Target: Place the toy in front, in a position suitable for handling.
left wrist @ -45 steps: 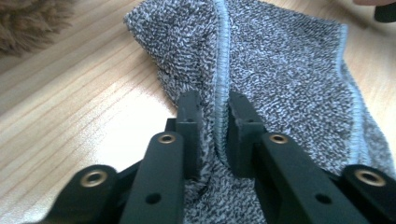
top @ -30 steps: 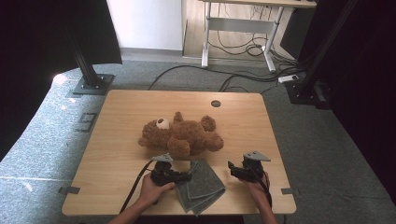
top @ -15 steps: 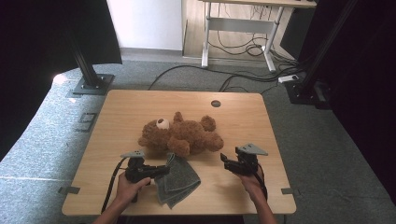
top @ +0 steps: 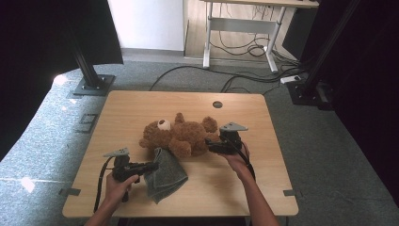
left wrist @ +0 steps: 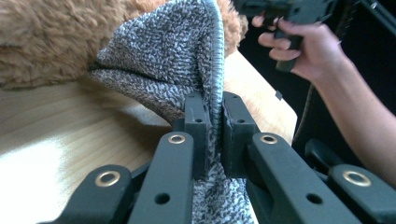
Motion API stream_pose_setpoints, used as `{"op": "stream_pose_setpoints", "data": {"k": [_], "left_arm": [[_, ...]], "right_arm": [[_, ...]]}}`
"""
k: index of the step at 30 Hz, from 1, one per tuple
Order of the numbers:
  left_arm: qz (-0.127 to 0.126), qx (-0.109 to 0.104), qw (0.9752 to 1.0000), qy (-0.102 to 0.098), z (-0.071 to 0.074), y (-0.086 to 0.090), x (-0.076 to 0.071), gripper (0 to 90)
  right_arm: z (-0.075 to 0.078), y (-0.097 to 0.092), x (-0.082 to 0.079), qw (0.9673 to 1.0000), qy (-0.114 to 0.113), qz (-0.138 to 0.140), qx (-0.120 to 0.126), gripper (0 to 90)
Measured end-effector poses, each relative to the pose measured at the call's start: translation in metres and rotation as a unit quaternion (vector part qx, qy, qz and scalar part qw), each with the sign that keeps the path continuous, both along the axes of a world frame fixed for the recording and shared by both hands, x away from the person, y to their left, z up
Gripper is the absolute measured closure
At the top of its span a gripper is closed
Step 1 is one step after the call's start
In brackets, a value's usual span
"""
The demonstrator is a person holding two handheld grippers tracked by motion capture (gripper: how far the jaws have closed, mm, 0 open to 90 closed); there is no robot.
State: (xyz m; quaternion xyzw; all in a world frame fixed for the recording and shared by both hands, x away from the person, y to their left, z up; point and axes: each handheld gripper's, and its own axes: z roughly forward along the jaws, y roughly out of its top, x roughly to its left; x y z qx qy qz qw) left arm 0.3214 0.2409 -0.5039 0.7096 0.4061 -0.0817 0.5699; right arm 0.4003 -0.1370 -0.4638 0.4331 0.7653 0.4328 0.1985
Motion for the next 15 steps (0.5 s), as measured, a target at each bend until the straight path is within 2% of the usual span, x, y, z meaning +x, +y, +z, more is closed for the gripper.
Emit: {"op": "stream_pose_setpoints", "data": {"k": [3, 4, 7, 8, 10, 11, 15], "left_arm": [[0.001, -0.01, 1.0, 0.0, 0.002, 0.002, 0.0, 82.4], [0.001, -0.01, 1.0, 0.0, 0.002, 0.002, 0.0, 82.4], [0.001, -0.039, 0.9992, 0.003, 0.004, 0.006, 0.001, 82.6], [0.001, -0.039, 0.9992, 0.003, 0.004, 0.006, 0.001, 82.6], [0.0, -0.046, 0.9989, 0.001, 0.007, 0.005, 0.003, 82.7], [-0.004, -0.045, 0.9989, -0.011, 0.013, 0.002, 0.004, 82.7], [-0.012, -0.047, 0.9985, -0.026, 0.024, -0.006, 0.009, 82.8]], "right_arm": [[-0.013, 0.003, 0.005, 0.9995, 0.029, 0.012, -0.01, 28.0], [-0.016, 0.003, 0.005, 0.9994, 0.029, 0.014, -0.012, 30.4], [-0.032, 0.001, 0.002, 0.9985, 0.044, 0.023, -0.022, 34.8], [-0.032, 0.001, 0.002, 0.9985, 0.044, 0.023, -0.022, 34.8], [-0.041, -0.001, -0.001, 0.9983, 0.048, 0.027, -0.015, 37.4], [-0.043, -0.001, -0.002, 0.9984, 0.046, 0.029, -0.016, 38.8], [-0.045, -0.001, -0.005, 0.9983, 0.042, 0.033, -0.022, 46.2]]}}
